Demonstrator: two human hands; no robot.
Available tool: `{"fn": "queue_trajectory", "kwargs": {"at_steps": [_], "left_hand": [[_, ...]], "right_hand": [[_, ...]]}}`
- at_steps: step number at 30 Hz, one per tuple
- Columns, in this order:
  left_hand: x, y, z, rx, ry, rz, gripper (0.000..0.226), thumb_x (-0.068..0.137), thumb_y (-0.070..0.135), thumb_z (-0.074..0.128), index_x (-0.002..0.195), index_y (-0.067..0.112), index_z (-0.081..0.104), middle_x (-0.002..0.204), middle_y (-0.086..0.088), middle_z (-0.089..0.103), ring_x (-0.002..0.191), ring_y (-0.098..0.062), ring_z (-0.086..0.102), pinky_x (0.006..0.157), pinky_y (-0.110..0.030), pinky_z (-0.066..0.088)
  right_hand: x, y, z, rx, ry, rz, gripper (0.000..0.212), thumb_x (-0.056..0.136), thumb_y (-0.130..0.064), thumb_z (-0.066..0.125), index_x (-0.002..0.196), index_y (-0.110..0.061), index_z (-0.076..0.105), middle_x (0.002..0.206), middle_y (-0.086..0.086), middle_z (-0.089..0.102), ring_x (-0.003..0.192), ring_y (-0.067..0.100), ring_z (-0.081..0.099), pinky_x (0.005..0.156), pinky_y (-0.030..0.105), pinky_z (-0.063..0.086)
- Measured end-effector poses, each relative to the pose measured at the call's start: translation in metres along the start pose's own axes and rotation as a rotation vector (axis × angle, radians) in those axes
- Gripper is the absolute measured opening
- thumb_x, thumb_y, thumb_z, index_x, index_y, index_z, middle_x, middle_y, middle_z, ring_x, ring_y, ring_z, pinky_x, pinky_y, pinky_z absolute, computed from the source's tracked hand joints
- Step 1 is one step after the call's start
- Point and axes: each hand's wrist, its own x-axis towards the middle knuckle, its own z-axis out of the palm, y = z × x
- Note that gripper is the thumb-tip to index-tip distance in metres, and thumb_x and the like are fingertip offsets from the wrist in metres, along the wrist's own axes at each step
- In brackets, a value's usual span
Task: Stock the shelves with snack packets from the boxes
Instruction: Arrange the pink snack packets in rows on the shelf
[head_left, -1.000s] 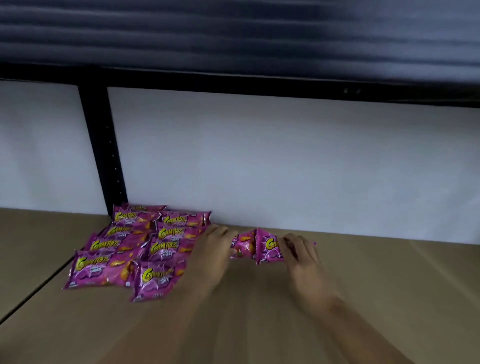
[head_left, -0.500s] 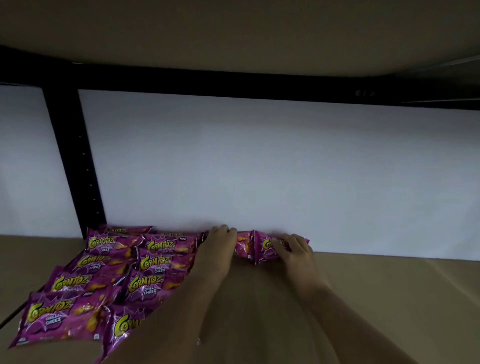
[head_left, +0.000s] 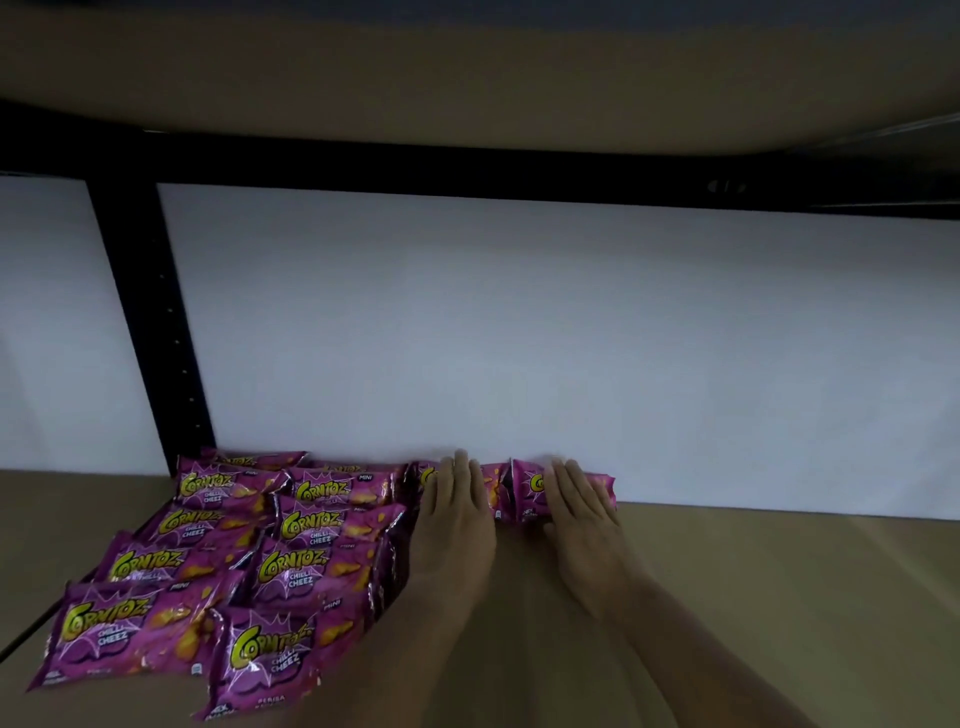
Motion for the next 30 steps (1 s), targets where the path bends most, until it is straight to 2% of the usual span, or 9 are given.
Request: {"fn": "queue_trajectory", "kwargs": {"at_steps": [6,10,13,15,18,19,21,23,30], "left_hand": [[-0.022,0.014,0.02,-0.139,-0.041,-0.083,0.074,0.105,0.028,0.028,0.151,0.001,-0.024,0.157,-0.019,-0.034,0.146,-0.033,-0.031,0.123,-0.049,-0.009],[-0.014,0.01,0.022,-0.205,-0.103,-0.064,0.073,0.106,0.042,0.023,0.154,0.009,-0.022,0.158,-0.012,-0.035,0.147,-0.029,-0.029,0.122,-0.051,-0.011],[-0.011,0.007,0.02,-0.188,-0.134,-0.049,0.075,0.106,0.044,0.024,0.155,0.009,-0.02,0.159,-0.012,-0.032,0.148,-0.029,-0.027,0.123,-0.051,-0.009],[-0.01,0.005,0.017,-0.174,-0.163,-0.044,0.076,0.106,0.045,0.026,0.155,0.009,-0.02,0.16,-0.012,-0.031,0.149,-0.029,-0.026,0.123,-0.051,-0.009],[-0.008,0.002,0.007,-0.186,-0.18,-0.024,0.076,0.105,0.04,0.032,0.156,0.011,-0.017,0.161,-0.011,-0.028,0.15,-0.027,-0.024,0.122,-0.051,-0.01],[-0.008,0.001,0.003,-0.205,-0.169,-0.01,0.076,0.104,0.035,0.036,0.157,0.012,-0.015,0.163,-0.011,-0.025,0.15,-0.026,-0.023,0.122,-0.051,-0.01],[-0.013,0.0,-0.005,-0.242,-0.114,0.035,0.078,0.101,0.024,0.043,0.158,0.013,-0.008,0.165,-0.01,-0.018,0.152,-0.024,-0.018,0.123,-0.049,-0.007],[-0.025,0.0,-0.012,-0.261,-0.047,0.082,0.078,0.098,0.016,0.047,0.159,0.012,-0.002,0.167,-0.009,-0.008,0.153,-0.021,-0.011,0.125,-0.044,-0.003],[-0.118,0.001,-0.042,-0.301,0.13,0.066,0.059,0.089,0.012,0.055,0.146,0.014,0.042,0.143,-0.005,0.051,0.133,-0.026,0.045,0.111,-0.039,0.036]], "right_hand": [[-0.013,-0.013,0.006,-0.005,-0.082,0.064,0.056,0.091,-0.031,0.035,0.135,-0.007,0.059,0.144,0.009,0.053,0.139,0.026,0.043,0.118,0.04,0.027],[-0.014,-0.01,0.004,0.029,-0.24,0.027,0.084,0.083,-0.048,-0.006,0.157,-0.01,0.009,0.163,0.003,-0.008,0.15,0.024,-0.016,0.116,0.039,-0.013],[-0.013,-0.009,-0.002,0.05,-0.308,0.003,0.093,0.074,-0.053,-0.017,0.156,-0.012,-0.006,0.159,0.002,-0.025,0.145,0.023,-0.03,0.115,0.04,-0.02],[-0.012,-0.009,0.001,0.04,-0.324,0.008,0.091,0.077,-0.054,-0.012,0.156,-0.01,-0.001,0.161,0.006,-0.019,0.146,0.026,-0.025,0.118,0.04,-0.018],[-0.012,-0.014,-0.009,-0.073,-0.238,0.021,0.073,0.091,-0.046,0.019,0.149,-0.006,0.039,0.16,0.015,0.022,0.148,0.033,0.015,0.122,0.047,0.01],[-0.012,-0.016,-0.017,-0.075,-0.251,0.039,0.068,0.094,-0.041,0.025,0.151,-0.006,0.035,0.161,0.014,0.017,0.15,0.032,0.015,0.121,0.049,0.011],[-0.018,-0.021,-0.025,-0.056,-0.265,0.019,0.064,0.101,-0.027,0.027,0.157,-0.007,0.002,0.162,0.007,-0.014,0.151,0.027,-0.012,0.12,0.047,-0.004],[-0.025,-0.029,-0.037,-0.008,-0.295,0.021,0.07,0.1,-0.013,0.035,0.155,-0.005,-0.007,0.157,0.002,-0.023,0.15,0.027,-0.017,0.121,0.046,-0.007],[-0.083,-0.069,-0.072,0.254,-0.156,0.021,0.047,0.087,-0.005,0.05,0.132,0.004,0.058,0.146,0.02,0.047,0.136,0.036,0.044,0.111,0.041,0.04]]}}
